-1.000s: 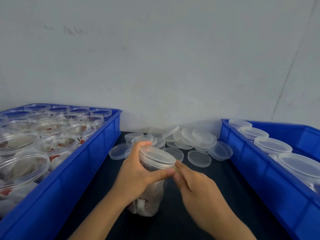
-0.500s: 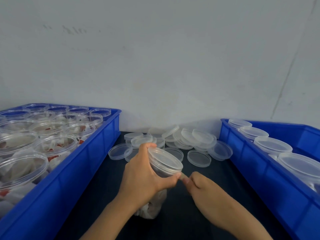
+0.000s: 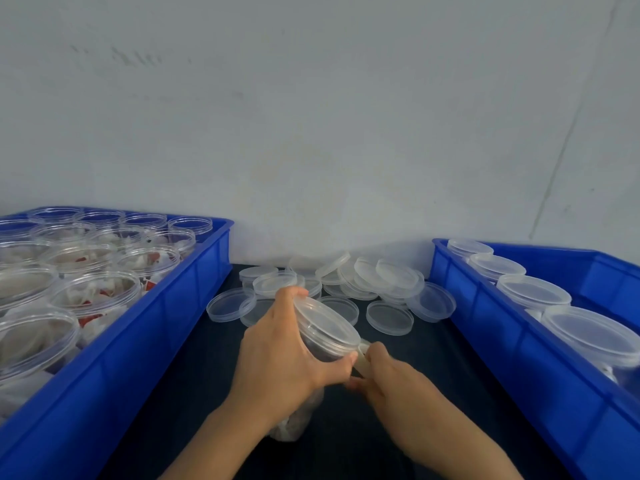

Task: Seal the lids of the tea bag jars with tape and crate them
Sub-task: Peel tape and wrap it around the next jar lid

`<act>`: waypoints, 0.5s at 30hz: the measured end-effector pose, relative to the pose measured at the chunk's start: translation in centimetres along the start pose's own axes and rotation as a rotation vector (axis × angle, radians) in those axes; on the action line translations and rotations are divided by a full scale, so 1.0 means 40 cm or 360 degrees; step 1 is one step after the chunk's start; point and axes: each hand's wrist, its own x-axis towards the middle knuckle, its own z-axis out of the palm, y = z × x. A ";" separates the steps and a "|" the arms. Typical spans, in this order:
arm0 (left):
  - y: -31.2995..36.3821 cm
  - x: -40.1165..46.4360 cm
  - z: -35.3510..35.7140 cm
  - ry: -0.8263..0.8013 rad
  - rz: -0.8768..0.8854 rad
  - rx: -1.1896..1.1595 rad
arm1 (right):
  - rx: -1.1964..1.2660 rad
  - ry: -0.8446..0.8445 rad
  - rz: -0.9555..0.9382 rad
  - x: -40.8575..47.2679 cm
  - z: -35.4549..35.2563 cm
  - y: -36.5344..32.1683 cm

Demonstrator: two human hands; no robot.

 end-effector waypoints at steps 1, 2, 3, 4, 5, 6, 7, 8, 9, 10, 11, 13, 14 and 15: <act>0.001 0.001 0.001 -0.0006 -0.0002 0.0007 | -0.0145 0.0040 -0.0008 -0.001 0.005 -0.005; 0.001 0.001 0.000 -0.0012 -0.0007 0.0008 | -0.0240 0.0070 -0.0006 0.000 0.011 -0.011; 0.000 0.001 -0.002 -0.0014 -0.0011 0.0004 | -0.0314 0.0096 -0.0002 0.001 0.014 -0.016; -0.002 0.000 -0.003 -0.0009 -0.0010 0.0000 | -0.0392 0.0116 0.0005 0.004 0.018 -0.019; -0.004 -0.003 -0.005 0.0002 -0.0006 -0.0002 | -0.0488 0.0124 0.0012 0.009 0.024 -0.020; -0.003 -0.007 -0.007 0.0020 0.0000 0.0002 | -0.0564 0.0137 0.0026 0.015 0.031 -0.017; -0.002 -0.012 -0.008 0.0038 0.0005 0.0009 | -0.0623 0.0151 0.0053 0.021 0.039 -0.015; -0.002 -0.017 -0.009 0.0057 0.0006 0.0014 | -0.0669 0.0165 0.0082 0.026 0.047 -0.012; -0.003 -0.021 -0.011 0.0073 0.0001 0.0016 | -0.0702 0.0169 0.0106 0.031 0.054 -0.010; -0.005 -0.025 -0.014 0.0080 -0.0011 0.0017 | -0.0728 0.0162 0.0120 0.034 0.059 -0.008; -0.009 -0.026 -0.017 0.0079 -0.0030 0.0019 | -0.0721 0.0156 0.0116 0.035 0.060 -0.004; -0.021 -0.021 -0.029 0.0078 -0.0059 0.0032 | -0.0539 0.0130 -0.0009 0.036 0.056 0.006; -0.028 -0.017 -0.036 0.0081 -0.0058 0.0057 | -0.0374 0.0071 -0.0081 0.033 0.049 0.010; -0.036 -0.013 -0.044 0.0086 -0.0046 0.0096 | -0.0177 0.0013 -0.0125 0.028 0.042 0.012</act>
